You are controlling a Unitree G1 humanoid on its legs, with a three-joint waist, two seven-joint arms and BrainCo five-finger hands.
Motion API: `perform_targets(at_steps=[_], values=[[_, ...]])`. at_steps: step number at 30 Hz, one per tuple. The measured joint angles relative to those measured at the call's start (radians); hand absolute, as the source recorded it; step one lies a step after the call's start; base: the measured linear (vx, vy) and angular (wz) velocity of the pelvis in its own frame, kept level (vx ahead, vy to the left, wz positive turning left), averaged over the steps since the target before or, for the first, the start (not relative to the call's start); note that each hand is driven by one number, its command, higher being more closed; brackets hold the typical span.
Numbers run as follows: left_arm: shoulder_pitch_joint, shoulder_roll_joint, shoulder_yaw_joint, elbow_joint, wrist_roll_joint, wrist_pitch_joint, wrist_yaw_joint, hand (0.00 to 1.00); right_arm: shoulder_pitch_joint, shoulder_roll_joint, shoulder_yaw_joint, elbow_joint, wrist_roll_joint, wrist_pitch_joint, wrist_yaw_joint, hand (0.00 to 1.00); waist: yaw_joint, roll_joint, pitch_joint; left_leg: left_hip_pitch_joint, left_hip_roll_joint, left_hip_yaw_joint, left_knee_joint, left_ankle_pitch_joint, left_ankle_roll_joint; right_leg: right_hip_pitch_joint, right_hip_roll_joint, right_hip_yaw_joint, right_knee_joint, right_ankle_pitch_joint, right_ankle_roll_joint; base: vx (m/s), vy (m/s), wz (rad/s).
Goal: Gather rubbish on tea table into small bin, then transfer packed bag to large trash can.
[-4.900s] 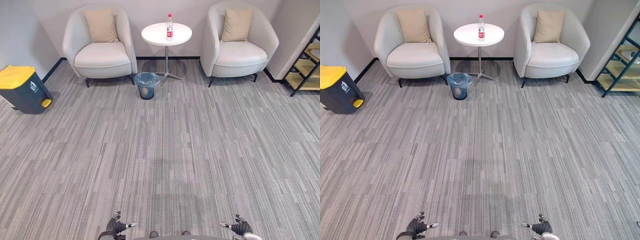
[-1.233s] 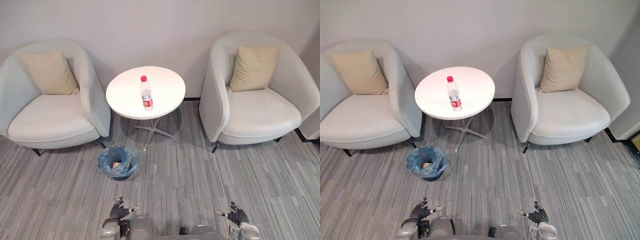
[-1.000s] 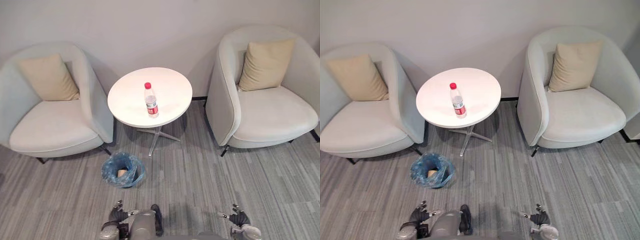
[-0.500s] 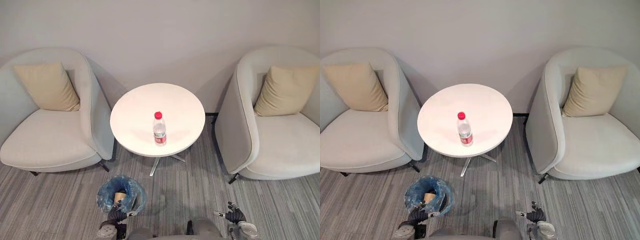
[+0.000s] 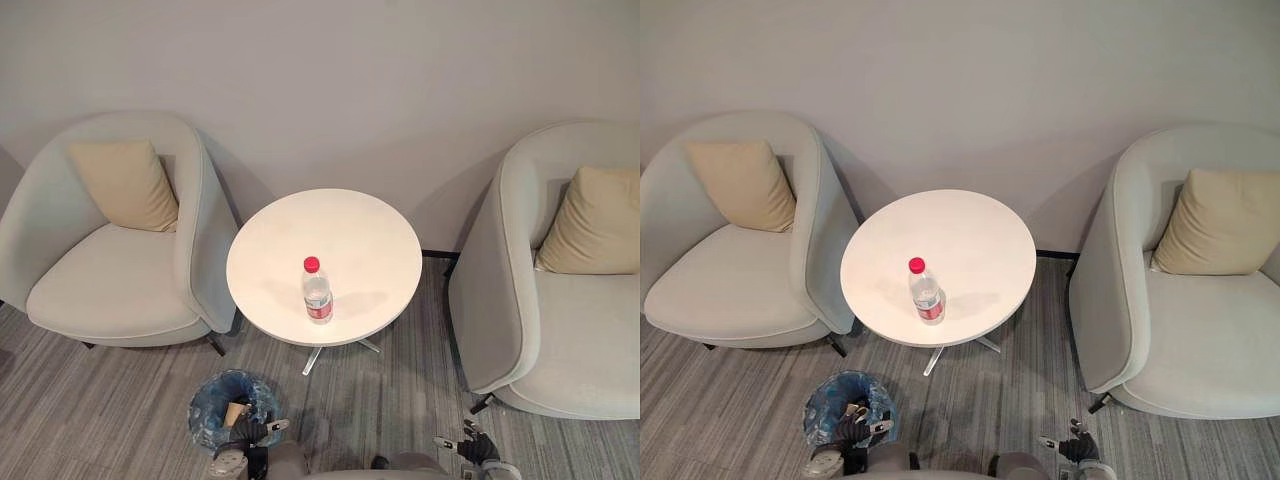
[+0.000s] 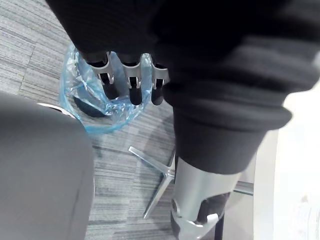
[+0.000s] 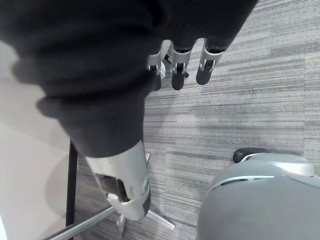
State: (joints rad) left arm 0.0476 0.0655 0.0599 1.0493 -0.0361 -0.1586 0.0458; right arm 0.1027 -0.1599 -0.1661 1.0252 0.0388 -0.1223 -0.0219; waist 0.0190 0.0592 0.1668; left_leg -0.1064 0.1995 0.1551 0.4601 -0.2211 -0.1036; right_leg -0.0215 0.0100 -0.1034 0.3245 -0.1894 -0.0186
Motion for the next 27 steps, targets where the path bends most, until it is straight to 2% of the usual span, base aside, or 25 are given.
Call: perform_targets(at_steps=[1,2,4,8,21,27], values=[[-0.003,0.006,-0.005,0.002,-0.002,0.001,0.0,0.0,-0.006,0.004,0.002,0.011,0.001,0.003,-0.001,0.0,0.003,0.004,0.0,0.018,-0.016,-0.001,-0.055,0.031,0.018,-0.004,-0.007,0.022,0.022,-0.008,0.024,0.1,0.153,-0.12],[-0.003,0.02,-0.012,0.003,-0.001,-0.001,0.001,0.0,0.0,0.004,0.007,0.011,0.0,0.003,0.002,0.0,-0.001,-0.014,-0.002,0.035,-0.043,0.006,-0.096,0.035,0.022,0.002,-0.03,0.027,0.007,-0.007,0.037,0.1,0.142,-0.08],[-0.004,0.03,-0.013,0.006,-0.001,-0.001,0.0,0.0,0.001,0.0,0.003,0.01,0.0,0.002,0.0,0.0,0.0,-0.022,-0.007,0.047,-0.064,0.021,-0.113,0.044,0.04,0.001,-0.042,0.042,0.002,-0.008,0.046,0.15,0.11,-0.08],[-0.008,0.053,-0.03,0.023,0.001,0.0,-0.001,0.0,0.0,-0.001,0.0,0.011,-0.001,0.001,0.0,0.0,-0.002,-0.022,-0.01,0.073,-0.1,0.017,-0.146,0.052,0.055,0.02,-0.062,0.049,-0.022,-0.006,0.053,0.11,0.074,-0.01],[-0.001,0.076,-0.058,0.043,0.011,-0.001,-0.001,0.0,-0.001,-0.03,0.02,0.018,-0.017,-0.006,-0.003,0.0,-0.004,-0.03,-0.028,0.139,-0.118,-0.021,-0.337,0.161,0.04,0.029,-0.058,0.015,-0.053,0.004,0.038,-0.02,-0.038,0.08],[0.0,0.115,-0.058,0.041,0.011,-0.002,0.0,0.0,0.006,-0.07,0.068,-0.091,-0.049,-0.009,-0.004,0.0,-0.005,-0.042,-0.035,0.134,-0.122,-0.029,-0.36,0.178,0.041,0.017,-0.06,0.012,-0.073,0.02,0.044,-0.06,0.005,0.02]])
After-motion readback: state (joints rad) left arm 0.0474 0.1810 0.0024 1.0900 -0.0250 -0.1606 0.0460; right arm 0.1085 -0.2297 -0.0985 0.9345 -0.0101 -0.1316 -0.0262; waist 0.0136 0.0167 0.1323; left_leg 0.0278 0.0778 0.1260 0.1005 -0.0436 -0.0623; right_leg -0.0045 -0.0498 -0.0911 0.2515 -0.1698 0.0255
